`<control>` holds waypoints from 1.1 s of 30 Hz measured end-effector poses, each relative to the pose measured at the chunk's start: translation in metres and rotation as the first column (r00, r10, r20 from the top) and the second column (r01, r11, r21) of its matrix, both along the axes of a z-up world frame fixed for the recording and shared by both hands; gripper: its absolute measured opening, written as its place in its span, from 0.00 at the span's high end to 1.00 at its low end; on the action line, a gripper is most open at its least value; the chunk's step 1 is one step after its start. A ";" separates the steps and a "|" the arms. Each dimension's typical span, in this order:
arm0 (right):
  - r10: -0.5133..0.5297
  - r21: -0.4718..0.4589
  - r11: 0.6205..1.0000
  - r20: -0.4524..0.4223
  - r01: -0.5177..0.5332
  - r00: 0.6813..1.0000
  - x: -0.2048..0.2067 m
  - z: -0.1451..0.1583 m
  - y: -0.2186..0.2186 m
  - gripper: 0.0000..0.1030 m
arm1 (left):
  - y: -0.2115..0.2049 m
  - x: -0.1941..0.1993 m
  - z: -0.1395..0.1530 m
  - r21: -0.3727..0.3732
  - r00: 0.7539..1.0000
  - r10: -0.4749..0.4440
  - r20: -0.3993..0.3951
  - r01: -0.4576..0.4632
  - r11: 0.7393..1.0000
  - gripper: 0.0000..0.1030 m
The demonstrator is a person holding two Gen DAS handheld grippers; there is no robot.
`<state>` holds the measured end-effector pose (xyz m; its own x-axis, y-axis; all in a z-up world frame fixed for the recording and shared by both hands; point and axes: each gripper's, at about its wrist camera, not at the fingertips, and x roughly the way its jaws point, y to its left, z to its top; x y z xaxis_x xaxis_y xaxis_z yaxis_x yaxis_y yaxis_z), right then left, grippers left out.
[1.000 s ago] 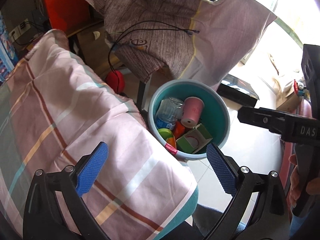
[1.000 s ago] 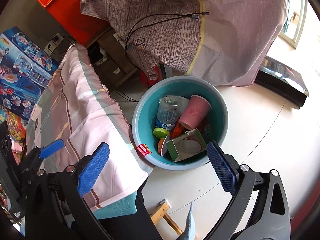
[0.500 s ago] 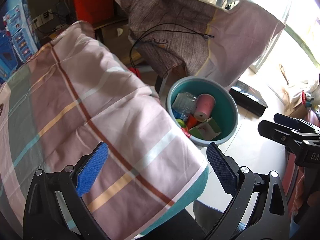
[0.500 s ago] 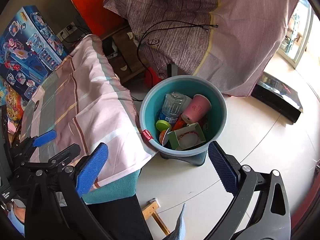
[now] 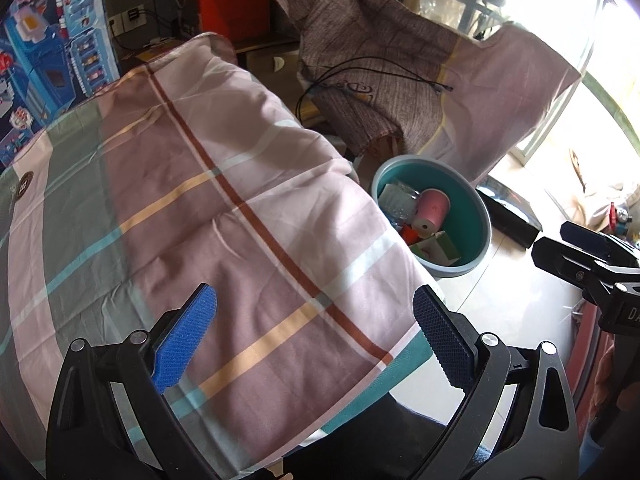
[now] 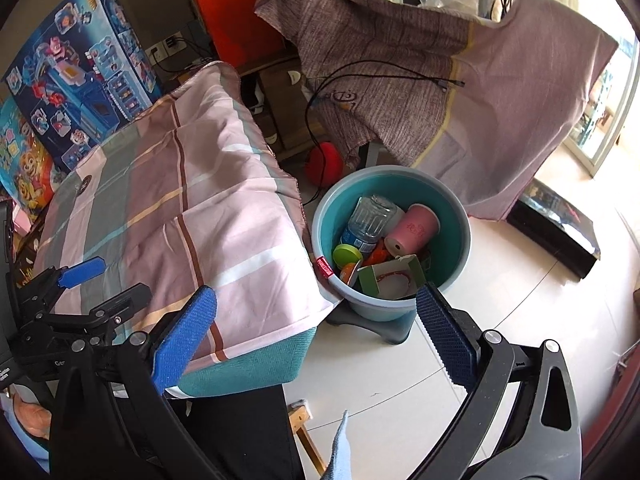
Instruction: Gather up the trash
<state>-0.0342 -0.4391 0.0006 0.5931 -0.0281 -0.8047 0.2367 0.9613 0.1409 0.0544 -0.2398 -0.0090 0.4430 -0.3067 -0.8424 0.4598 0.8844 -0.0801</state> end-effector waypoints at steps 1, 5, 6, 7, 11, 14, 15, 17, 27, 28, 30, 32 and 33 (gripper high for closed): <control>0.006 -0.012 1.000 -0.002 -0.006 1.000 0.001 0.001 0.004 0.07 | 0.002 0.000 0.000 -0.003 1.000 0.005 -0.001 -0.005 1.000 0.04; 0.011 -0.034 0.999 -0.012 -0.011 1.000 0.003 0.001 0.011 0.07 | 0.010 0.003 0.001 -0.021 1.000 0.023 -0.007 -0.024 0.999 0.04; 0.011 -0.033 0.999 -0.013 -0.012 1.000 0.003 0.001 0.011 0.07 | 0.011 0.003 0.001 -0.024 1.000 0.028 -0.008 -0.029 0.999 0.04; 0.012 -0.032 0.999 -0.015 -0.012 1.000 0.004 0.001 0.012 0.07 | 0.012 0.004 0.001 -0.025 1.000 0.030 -0.010 -0.030 0.999 0.04; 0.002 -0.024 1.000 -0.021 -0.003 1.000 0.003 -0.001 0.010 0.07 | 0.016 0.005 0.001 -0.026 0.999 0.035 -0.010 -0.036 0.999 0.04; -0.001 -0.018 1.000 -0.029 0.000 1.000 0.003 -0.004 0.009 0.07 | 0.017 0.006 0.000 -0.025 0.999 0.044 -0.013 -0.044 0.999 0.04; -0.001 -0.014 1.000 -0.032 0.000 1.000 0.003 -0.005 0.008 0.07 | 0.017 0.006 0.000 -0.024 0.999 0.048 -0.016 -0.048 0.999 0.04; -0.003 -0.010 1.000 -0.036 0.003 0.999 0.004 -0.007 0.008 0.07 | 0.018 0.008 -0.002 -0.027 0.998 0.052 -0.023 -0.053 0.998 0.04; -0.012 -0.012 1.000 -0.036 0.012 0.999 0.005 -0.008 0.006 0.07 | 0.024 0.008 0.000 -0.038 0.997 0.076 0.004 -0.076 0.996 0.04; -0.014 -0.012 1.000 -0.037 0.014 0.999 0.005 -0.008 0.006 0.07 | 0.023 0.007 0.001 -0.034 0.997 0.074 0.007 -0.074 0.997 0.04; -0.019 -0.023 1.000 -0.037 0.018 0.999 0.005 -0.008 0.006 0.07 | 0.023 0.007 0.001 -0.028 0.997 0.076 0.010 -0.075 0.997 0.04; -0.019 -0.029 0.999 -0.038 0.018 0.999 0.005 -0.008 0.006 0.07 | 0.022 0.008 0.000 -0.023 0.997 0.073 0.010 -0.073 0.997 0.04; -0.018 -0.027 0.999 -0.039 0.017 0.999 0.005 -0.008 0.006 0.07 | 0.021 0.007 0.001 -0.025 0.997 0.078 0.010 -0.078 0.997 0.04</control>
<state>-0.0292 -0.4330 -0.0071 0.5604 -0.0602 -0.8260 0.2585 0.9602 0.1054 0.0617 -0.2184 -0.0084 0.4759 -0.2908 -0.8300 0.3902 0.9156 -0.0971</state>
